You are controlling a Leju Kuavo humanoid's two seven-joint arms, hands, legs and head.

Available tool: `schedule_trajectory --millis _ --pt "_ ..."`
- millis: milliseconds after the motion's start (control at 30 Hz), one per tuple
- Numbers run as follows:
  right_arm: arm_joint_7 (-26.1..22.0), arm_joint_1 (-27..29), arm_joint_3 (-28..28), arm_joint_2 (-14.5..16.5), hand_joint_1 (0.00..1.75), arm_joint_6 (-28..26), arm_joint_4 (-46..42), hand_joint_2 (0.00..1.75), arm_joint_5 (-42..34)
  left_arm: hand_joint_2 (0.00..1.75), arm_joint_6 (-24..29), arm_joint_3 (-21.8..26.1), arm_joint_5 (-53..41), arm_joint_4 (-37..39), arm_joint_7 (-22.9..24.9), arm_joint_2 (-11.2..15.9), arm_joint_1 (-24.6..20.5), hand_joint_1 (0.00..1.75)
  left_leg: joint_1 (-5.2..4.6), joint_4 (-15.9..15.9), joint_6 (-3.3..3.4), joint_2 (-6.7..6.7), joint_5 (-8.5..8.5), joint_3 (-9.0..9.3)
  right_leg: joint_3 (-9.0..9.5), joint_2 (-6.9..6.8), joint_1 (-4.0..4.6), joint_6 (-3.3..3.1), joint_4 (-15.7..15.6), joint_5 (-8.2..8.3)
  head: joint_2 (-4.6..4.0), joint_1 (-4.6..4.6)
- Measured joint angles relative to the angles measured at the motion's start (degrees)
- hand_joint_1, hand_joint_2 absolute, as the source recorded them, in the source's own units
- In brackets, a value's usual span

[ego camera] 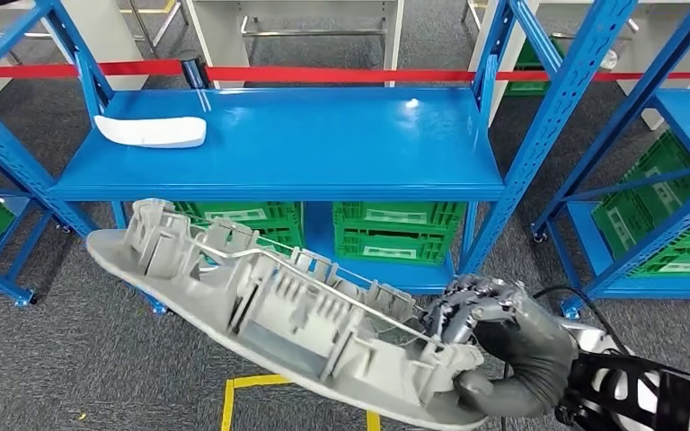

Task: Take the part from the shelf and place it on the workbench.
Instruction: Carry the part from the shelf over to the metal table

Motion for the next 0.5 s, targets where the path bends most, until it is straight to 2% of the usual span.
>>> schedule_trajectory --millis 33,67,100,133,167,200,233,267,300,333,367,400,467,500 --pt "0.0 -0.2 -0.4 -0.1 1.75 0.2 -0.1 1.75 -0.2 0.00 -0.1 0.1 -0.1 -0.3 0.6 0.0 -0.1 0.00 0.12 -0.5 0.40 0.17 1.00 -0.60 -0.76 0.05 0.09 -0.24 1.6 -1.66 0.00 0.10" --pt "0.1 -0.3 -0.8 -0.2 1.75 0.4 -0.1 1.75 -0.5 0.00 -0.2 0.2 -0.2 -0.6 1.2 0.0 -0.1 0.00 0.23 -0.9 0.67 0.31 1.92 -1.26 -1.79 0.09 0.13 -0.68 4.3 -4.17 0.00 0.19" --pt "0.4 -0.4 -1.2 -0.2 1.75 0.6 -0.1 1.75 -1.0 0.00 -0.3 0.3 -0.1 -0.8 1.8 0.0 -0.2 0.00 0.19 -0.9 0.88 0.36 2.68 -2.08 -2.87 0.10 0.17 -1.04 8.0 -6.90 0.00 0.26" --pt "0.9 -0.5 -1.5 -0.2 1.75 0.7 -0.1 1.75 -1.7 0.00 -0.3 0.3 0.1 -1.0 2.4 0.0 -0.1 0.00 0.16 -0.9 0.92 0.44 3.41 -2.96 -3.69 0.10 0.14 -1.10 11.8 -8.95 0.00 0.26" --pt "1.4 -0.4 -1.7 -0.2 1.75 0.8 -0.1 1.75 -2.6 0.00 -0.3 0.3 0.4 -1.2 3.0 0.0 0.0 0.00 0.14 -0.8 0.88 0.50 4.11 -3.87 -3.90 0.10 0.06 -0.75 14.7 -9.71 0.00 0.26" --pt "1.9 -0.4 -1.9 -0.2 1.75 0.9 -0.1 1.75 -3.7 0.00 -0.2 0.2 0.8 -1.3 3.6 0.0 0.1 0.00 0.16 -0.6 0.81 0.54 4.78 -4.80 -3.32 0.10 -0.04 -0.12 16.0 -9.39 0.00 0.25" --pt "2.5 -0.3 -2.1 -0.1 1.75 0.9 -0.1 1.75 -4.9 0.00 -0.1 0.0 1.2 -1.4 4.0 0.0 0.3 0.00 0.22 -0.3 0.65 0.57 5.39 -5.83 -1.71 0.09 -0.16 0.62 15.2 -8.28 0.00 0.26" --pt "3.0 -0.3 -2.2 -0.1 1.75 0.9 -0.1 1.75 -6.0 0.00 0.1 -0.2 1.7 -1.4 4.4 0.0 0.5 0.00 0.29 0.1 0.43 0.56 5.91 -6.82 0.90 0.08 -0.30 1.21 12.4 -7.13 0.00 0.26" --pt "3.5 -0.3 -2.3 0.0 1.75 0.8 -0.2 1.75 -6.8 0.00 0.3 -0.6 2.2 -1.5 4.7 0.0 0.8 0.00 0.27 0.7 0.17 0.54 6.28 -7.76 4.22 0.07 -0.37 1.47 8.2 -6.77 0.00 0.28" --pt "3.9 -0.4 -2.3 0.2 1.75 0.7 -0.3 1.75 -7.4 0.00 0.5 -1.1 2.8 -1.6 5.0 0.0 1.0 0.00 0.22 1.4 -0.14 0.52 6.60 -8.61 7.10 0.12 -0.34 1.30 3.9 -7.13 0.00 0.26" --pt "4.2 -0.4 -2.3 0.4 1.75 0.6 -0.4 1.75 -7.7 0.00 0.7 -1.5 3.5 -1.8 5.3 -0.1 1.3 0.00 0.16 1.9 -0.48 0.51 6.95 -9.26 8.91 0.16 -0.26 0.96 0.8 -7.81 0.00 0.24" --pt "4.4 -0.4 -2.2 0.6 1.75 0.5 -0.5 1.75 -7.8 0.00 0.7 -2.1 4.2 -2.1 5.6 -0.1 1.6 0.00 0.14 2.2 -0.85 0.50 7.36 -9.72 9.66 0.20 -0.06 0.47 -0.9 -8.43 0.00 0.24" --pt "4.6 -0.3 -2.1 1.2 1.75 0.2 -0.8 1.75 -7.9 0.00 0.8 -3.1 5.4 -2.8 6.2 -0.1 2.4 0.00 0.40 2.4 -1.64 0.47 7.97 -10.19 8.84 0.12 0.05 -0.57 -1.1 -8.09 0.00 0.27" --pt "4.6 -0.2 -2.0 1.5 1.75 0.0 -0.9 1.75 -7.8 0.00 0.8 -3.4 5.7 -3.2 6.4 -0.1 2.7 0.00 0.60 2.9 -2.04 0.39 7.10 -10.46 8.45 0.05 0.01 -1.15 -1.1 -7.56 0.00 0.26"
